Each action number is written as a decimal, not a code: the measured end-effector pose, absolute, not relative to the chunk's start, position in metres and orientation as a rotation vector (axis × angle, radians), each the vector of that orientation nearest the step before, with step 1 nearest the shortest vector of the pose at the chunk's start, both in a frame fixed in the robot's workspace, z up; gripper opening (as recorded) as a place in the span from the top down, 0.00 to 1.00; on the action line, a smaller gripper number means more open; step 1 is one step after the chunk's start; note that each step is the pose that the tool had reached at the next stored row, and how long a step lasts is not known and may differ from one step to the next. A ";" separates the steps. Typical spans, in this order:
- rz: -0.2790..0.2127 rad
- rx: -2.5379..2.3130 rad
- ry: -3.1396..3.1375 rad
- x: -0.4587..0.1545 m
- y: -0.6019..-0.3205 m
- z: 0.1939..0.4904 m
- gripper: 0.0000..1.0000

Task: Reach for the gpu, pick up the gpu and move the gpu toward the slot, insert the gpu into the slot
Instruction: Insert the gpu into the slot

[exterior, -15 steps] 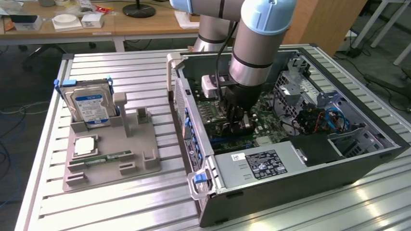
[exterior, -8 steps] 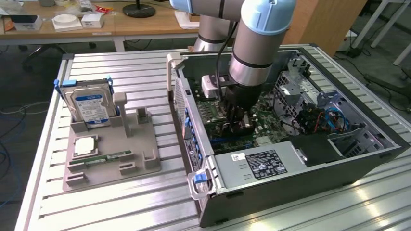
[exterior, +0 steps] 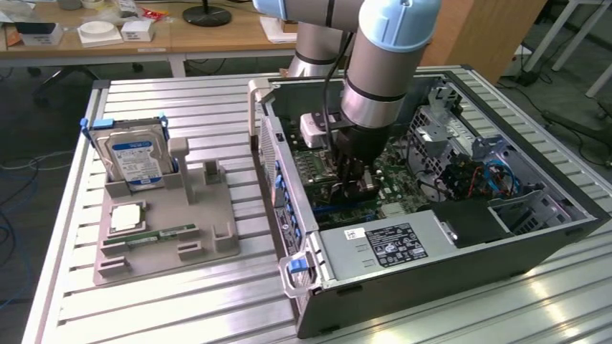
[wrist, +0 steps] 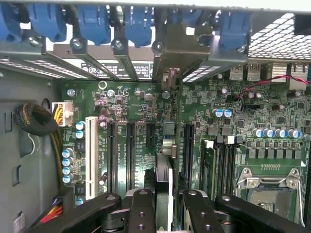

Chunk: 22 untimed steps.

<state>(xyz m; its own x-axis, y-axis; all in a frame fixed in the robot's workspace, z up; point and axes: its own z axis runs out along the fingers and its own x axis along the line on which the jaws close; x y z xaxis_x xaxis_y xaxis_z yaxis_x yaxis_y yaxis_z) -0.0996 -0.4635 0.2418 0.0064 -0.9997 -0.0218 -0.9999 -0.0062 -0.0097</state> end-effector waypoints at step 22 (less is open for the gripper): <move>0.014 -2.223 2.189 -0.096 -0.463 0.241 0.73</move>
<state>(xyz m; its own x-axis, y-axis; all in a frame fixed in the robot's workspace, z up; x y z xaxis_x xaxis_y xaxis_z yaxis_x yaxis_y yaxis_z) -0.0959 -0.4630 0.2408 0.0155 -0.9996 -0.0218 -0.9998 -0.0153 -0.0096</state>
